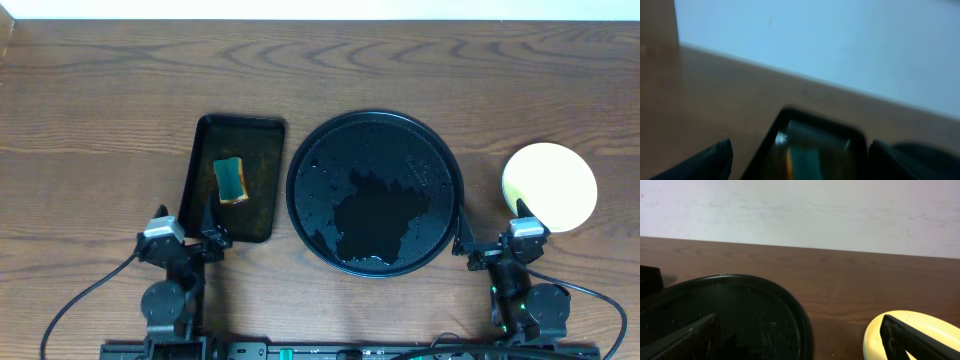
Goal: Clean dirty plates on tray and stack at the side
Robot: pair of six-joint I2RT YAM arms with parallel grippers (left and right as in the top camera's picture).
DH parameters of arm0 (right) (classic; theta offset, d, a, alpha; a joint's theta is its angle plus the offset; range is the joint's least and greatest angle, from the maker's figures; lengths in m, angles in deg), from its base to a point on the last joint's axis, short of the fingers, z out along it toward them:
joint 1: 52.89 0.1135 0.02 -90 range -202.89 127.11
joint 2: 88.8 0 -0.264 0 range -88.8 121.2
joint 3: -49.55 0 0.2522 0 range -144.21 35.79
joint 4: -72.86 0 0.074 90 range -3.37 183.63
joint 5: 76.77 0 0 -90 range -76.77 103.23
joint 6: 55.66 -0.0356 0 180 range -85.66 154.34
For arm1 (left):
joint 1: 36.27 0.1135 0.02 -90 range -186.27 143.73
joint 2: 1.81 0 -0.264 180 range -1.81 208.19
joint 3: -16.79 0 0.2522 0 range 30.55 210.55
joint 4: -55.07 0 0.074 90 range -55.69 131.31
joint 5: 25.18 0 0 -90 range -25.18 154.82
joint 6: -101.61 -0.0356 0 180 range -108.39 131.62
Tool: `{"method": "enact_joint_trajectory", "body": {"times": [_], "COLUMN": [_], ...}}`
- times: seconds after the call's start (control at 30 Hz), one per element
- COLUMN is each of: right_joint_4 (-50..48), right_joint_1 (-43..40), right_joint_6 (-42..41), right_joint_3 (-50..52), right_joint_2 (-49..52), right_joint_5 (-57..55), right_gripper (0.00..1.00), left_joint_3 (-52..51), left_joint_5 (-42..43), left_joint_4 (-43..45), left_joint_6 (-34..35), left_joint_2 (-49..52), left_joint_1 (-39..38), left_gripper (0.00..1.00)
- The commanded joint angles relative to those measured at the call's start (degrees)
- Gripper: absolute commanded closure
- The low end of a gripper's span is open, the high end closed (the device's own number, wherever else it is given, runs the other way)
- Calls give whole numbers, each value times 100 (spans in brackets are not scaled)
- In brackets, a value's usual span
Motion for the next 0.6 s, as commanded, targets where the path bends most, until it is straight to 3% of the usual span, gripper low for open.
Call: {"method": "enact_joint_trajectory", "body": {"times": [0.0, 0.57], "right_joint_4": [26, 26], "right_joint_1": [55, 55], "right_joint_6": [63, 61], "right_joint_3": [7, 7], "right_joint_2": [-24, -24], "right_joint_5": [-37, -37], "right_gripper": [1, 1], "left_joint_3": [-68, -68], "left_joint_5": [-33, -33], "left_joint_4": [-291, -323], "left_joint_6": [-160, -160], "left_joint_2": [-39, -33], "left_joint_1": [35, 35], "left_gripper": [13, 13]}}
